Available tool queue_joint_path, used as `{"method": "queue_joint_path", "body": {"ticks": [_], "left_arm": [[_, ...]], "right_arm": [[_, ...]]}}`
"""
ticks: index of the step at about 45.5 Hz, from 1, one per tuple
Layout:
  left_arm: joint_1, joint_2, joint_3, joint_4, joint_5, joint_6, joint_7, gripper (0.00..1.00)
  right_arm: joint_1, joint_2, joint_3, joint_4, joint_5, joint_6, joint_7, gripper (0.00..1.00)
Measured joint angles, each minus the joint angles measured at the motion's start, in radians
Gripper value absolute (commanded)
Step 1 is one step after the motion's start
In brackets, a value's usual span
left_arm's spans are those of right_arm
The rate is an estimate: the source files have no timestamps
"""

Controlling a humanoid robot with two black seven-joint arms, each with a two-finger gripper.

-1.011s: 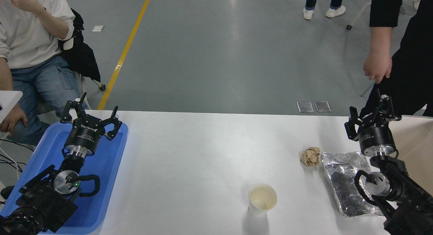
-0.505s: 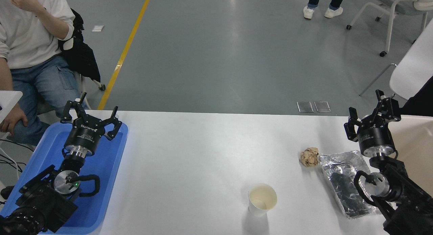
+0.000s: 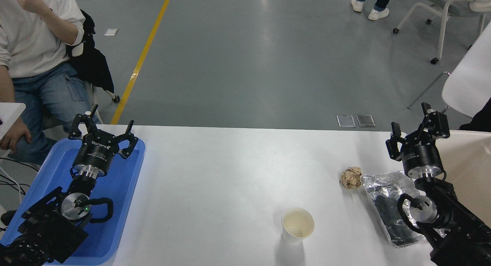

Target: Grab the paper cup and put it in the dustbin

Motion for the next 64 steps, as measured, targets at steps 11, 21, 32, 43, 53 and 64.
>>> {"method": "queue_joint_path", "body": {"ticks": [11, 21, 32, 43, 53, 64], "left_arm": [[0.0, 0.0, 0.0, 0.0, 0.0, 0.0, 0.0, 1.0], [0.0, 0.0, 0.0, 0.0, 0.0, 0.0, 0.0, 1.0], [0.0, 0.0, 0.0, 0.0, 0.0, 0.0, 0.0, 1.0], [0.0, 0.0, 0.0, -0.001, 0.0, 0.0, 0.001, 1.0], [-0.001, 0.0, 0.0, -0.001, 0.001, 0.0, 0.002, 1.0], [-0.001, 0.0, 0.0, -0.001, 0.0, 0.0, 0.002, 1.0]], "right_arm": [[0.011, 0.004, -0.005, -0.005, -0.001, 0.0, -0.001, 1.0], [0.061, -0.032, -0.053, -0.013, -0.001, -0.009, -0.007, 1.0], [0.207, -0.152, -0.28, -0.042, 0.044, -0.021, -0.029, 1.0], [0.482, -0.267, -0.843, -0.053, 0.245, -0.043, -0.132, 1.0], [0.785, -0.292, -1.399, -0.028, 0.401, -0.046, -0.255, 1.0], [1.092, -0.194, -1.919, 0.048, 0.46, -0.004, -0.449, 1.0]]}}
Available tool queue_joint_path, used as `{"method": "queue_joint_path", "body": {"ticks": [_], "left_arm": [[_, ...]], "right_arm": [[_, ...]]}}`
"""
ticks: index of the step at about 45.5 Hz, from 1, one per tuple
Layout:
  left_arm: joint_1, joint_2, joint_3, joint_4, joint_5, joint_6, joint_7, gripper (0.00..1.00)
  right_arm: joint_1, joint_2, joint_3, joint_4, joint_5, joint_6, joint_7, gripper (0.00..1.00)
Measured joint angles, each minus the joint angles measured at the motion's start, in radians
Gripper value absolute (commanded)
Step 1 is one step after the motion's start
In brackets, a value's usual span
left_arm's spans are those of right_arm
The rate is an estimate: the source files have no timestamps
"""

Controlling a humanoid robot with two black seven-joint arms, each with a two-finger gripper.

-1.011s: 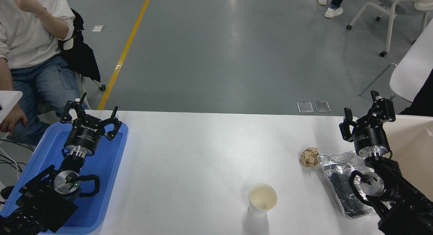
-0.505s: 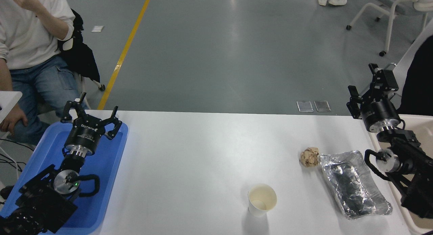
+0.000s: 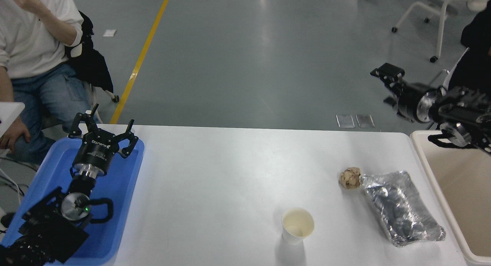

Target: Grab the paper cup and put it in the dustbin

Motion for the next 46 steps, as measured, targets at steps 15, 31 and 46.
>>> {"method": "queue_joint_path", "body": {"ticks": [15, 31, 46], "left_arm": [[0.001, 0.0, 0.0, 0.0, 0.0, 0.0, 0.0, 1.0], [0.001, 0.0, 0.0, 0.001, 0.0, 0.0, -0.001, 1.0], [0.001, 0.0, 0.0, 0.0, 0.0, 0.0, -0.001, 1.0]], "right_arm": [[0.307, 0.178, -0.372, 0.17, -0.004, 0.152, -0.169, 1.0], [0.544, 0.239, -0.422, 0.449, -0.094, 0.31, -0.208, 1.0], [0.73, 0.247, -0.391, 0.66, -0.111, 0.469, -0.215, 1.0]]}}
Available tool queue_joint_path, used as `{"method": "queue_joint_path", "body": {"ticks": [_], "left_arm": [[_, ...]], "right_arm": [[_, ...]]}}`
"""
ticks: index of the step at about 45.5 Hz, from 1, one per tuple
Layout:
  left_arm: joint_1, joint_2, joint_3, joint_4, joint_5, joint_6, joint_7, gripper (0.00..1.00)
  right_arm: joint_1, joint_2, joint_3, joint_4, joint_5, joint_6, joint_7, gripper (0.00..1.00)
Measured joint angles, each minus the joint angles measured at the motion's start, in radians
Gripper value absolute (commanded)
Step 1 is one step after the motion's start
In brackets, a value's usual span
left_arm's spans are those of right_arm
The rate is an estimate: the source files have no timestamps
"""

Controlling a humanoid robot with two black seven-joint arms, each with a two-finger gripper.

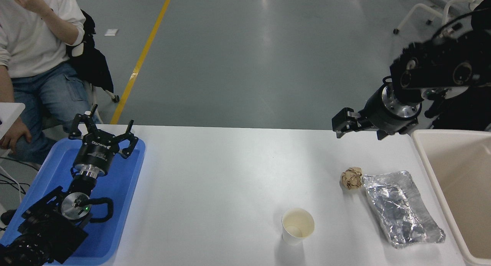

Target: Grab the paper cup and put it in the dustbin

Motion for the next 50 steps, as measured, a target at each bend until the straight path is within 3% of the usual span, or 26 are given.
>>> {"method": "queue_joint_path", "body": {"ticks": [25, 50], "left_arm": [[0.0, 0.0, 0.0, 0.0, 0.0, 0.0, 0.0, 1.0], [0.0, 0.0, 0.0, 0.0, 0.0, 0.0, 0.0, 1.0]], "right_arm": [[0.107, 0.006, 0.06, 0.089, 0.004, 0.127, -0.002, 1.0], [-0.109, 0.041, 0.112, 0.067, -0.002, 0.03, -0.001, 1.0]]}}
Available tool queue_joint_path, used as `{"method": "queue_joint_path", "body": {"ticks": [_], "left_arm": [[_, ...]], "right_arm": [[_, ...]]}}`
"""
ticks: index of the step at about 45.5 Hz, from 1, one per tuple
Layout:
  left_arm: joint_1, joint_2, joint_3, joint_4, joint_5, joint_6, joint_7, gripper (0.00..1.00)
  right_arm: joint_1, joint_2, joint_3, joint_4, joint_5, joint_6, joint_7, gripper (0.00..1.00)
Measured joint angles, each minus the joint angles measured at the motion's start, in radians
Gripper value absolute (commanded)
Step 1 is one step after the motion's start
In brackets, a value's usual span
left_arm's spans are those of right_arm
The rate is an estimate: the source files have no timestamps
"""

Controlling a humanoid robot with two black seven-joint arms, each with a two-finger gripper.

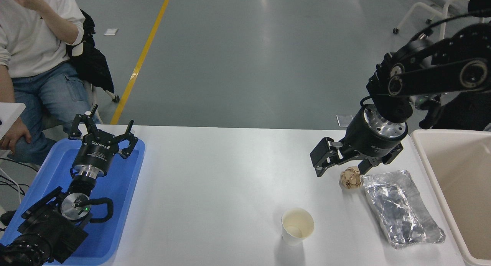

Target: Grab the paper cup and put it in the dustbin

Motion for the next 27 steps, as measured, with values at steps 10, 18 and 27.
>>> {"method": "queue_joint_path", "body": {"ticks": [10, 18, 27], "left_arm": [[0.0, 0.0, 0.0, 0.0, 0.0, 0.0, 0.0, 1.0], [0.0, 0.0, 0.0, 0.0, 0.0, 0.0, 0.0, 1.0], [0.0, 0.0, 0.0, 0.0, 0.0, 0.0, 0.0, 1.0]], "right_arm": [[-0.131, 0.045, 0.036, -0.049, -0.007, -0.05, 0.0, 1.0], [-0.244, 0.086, 0.053, -0.114, -0.01, -0.102, 0.0, 1.0], [-0.353, 0.12, 0.06, -0.171, -0.029, -0.155, 0.0, 1.0]]}}
